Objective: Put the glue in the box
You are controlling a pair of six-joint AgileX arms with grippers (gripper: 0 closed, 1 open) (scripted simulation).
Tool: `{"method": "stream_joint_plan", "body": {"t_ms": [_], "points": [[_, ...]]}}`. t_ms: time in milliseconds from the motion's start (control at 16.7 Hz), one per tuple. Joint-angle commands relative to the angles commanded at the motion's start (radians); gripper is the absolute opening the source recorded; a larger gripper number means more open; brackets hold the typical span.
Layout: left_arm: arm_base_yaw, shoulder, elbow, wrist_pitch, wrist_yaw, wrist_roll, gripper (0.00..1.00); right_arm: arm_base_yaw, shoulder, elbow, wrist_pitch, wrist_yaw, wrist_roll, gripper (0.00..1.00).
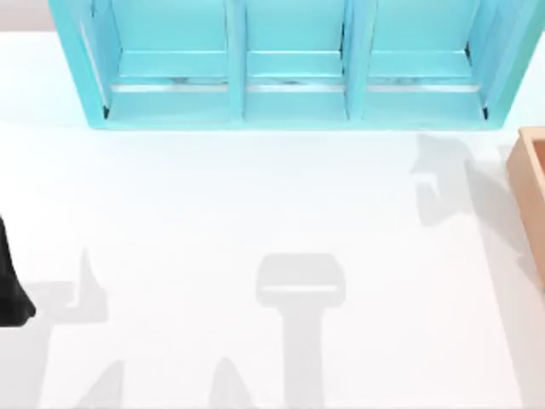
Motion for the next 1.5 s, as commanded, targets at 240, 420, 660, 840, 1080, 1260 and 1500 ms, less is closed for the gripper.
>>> {"method": "stream_joint_plan", "body": {"t_ms": [240, 420, 660, 840, 1080, 1260, 1500], "points": [[0.000, 0.000, 0.000, 0.000, 0.000, 0.000, 1.00, -0.412, 0.149, -0.586, 0.079, -0.428, 0.167, 0.00], [0.000, 0.000, 0.000, 0.000, 0.000, 0.000, 1.00, -0.700, 0.259, -0.996, 0.123, -0.713, 0.307, 0.00], [0.000, 0.000, 0.000, 0.000, 0.000, 0.000, 1.00, -1.034, 0.393, -1.435, 0.161, -1.016, 0.494, 0.00], [0.000, 0.000, 0.000, 0.000, 0.000, 0.000, 1.00, -1.227, 0.469, -1.658, 0.180, -1.175, 0.613, 0.00], [0.000, 0.000, 0.000, 0.000, 0.000, 0.000, 1.00, -1.361, 0.519, -1.806, 0.195, -1.280, 0.705, 0.00], [0.000, 0.000, 0.000, 0.000, 0.000, 0.000, 1.00, -1.372, 0.523, -1.819, 0.196, -1.289, 0.713, 0.00], [0.000, 0.000, 0.000, 0.000, 0.000, 0.000, 1.00, -1.372, 0.523, -1.819, 0.196, -1.289, 0.713, 0.08]]}}
